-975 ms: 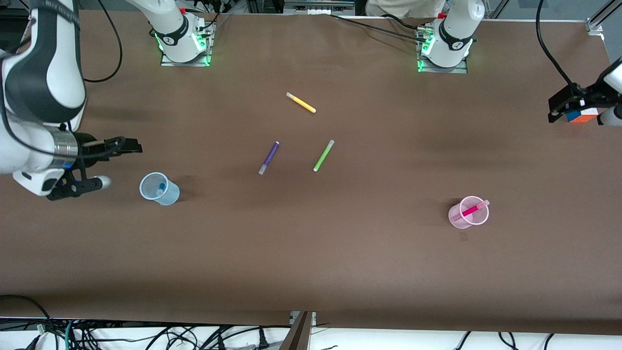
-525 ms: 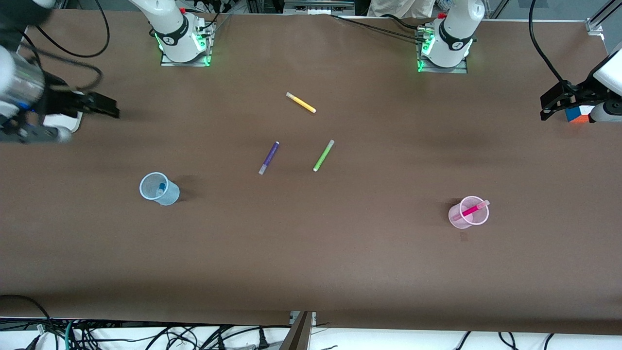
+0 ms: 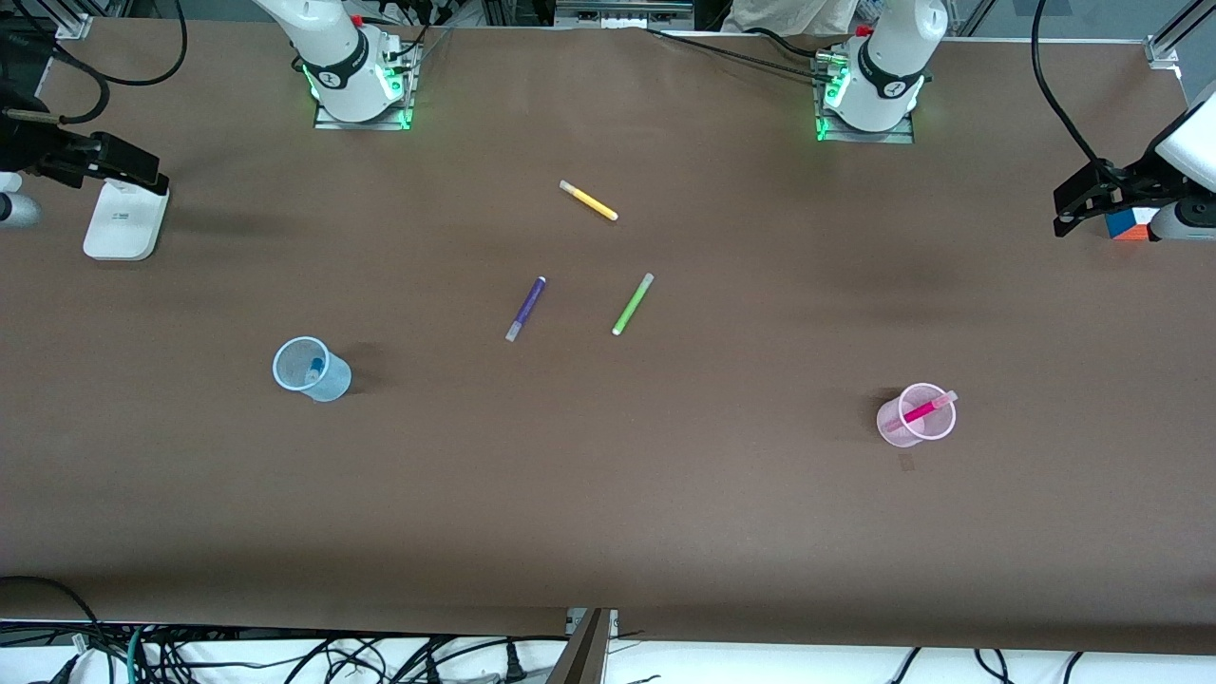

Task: Place pink and blue markers in matching cups

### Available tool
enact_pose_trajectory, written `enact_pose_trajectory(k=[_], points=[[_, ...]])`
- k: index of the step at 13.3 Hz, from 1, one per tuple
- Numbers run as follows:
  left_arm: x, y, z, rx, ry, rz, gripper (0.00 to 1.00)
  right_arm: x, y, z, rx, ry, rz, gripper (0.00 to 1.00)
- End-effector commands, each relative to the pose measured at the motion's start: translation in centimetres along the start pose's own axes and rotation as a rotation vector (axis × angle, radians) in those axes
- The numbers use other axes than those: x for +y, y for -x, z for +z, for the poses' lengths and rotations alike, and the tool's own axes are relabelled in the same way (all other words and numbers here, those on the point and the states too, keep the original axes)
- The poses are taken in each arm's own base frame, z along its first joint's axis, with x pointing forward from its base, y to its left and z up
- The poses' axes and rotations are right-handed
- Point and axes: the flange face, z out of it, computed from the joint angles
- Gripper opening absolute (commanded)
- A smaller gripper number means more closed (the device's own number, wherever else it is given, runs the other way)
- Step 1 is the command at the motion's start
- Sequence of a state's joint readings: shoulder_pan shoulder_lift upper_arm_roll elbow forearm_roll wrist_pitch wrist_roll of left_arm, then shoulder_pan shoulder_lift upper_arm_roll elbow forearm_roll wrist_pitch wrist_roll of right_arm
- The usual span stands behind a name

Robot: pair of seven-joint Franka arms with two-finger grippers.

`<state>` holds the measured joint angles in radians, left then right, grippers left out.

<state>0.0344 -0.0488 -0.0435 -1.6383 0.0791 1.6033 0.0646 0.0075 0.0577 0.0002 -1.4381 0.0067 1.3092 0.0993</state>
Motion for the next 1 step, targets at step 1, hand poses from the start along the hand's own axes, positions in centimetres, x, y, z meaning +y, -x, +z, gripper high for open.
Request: enact_pose_trajectory(k=[1], points=[[0.40,0.22,-0.26,0.012,0.012,-0.005,1.00,0.17,0.13,-0.60,-0.001,0.011,0.013,1.00]])
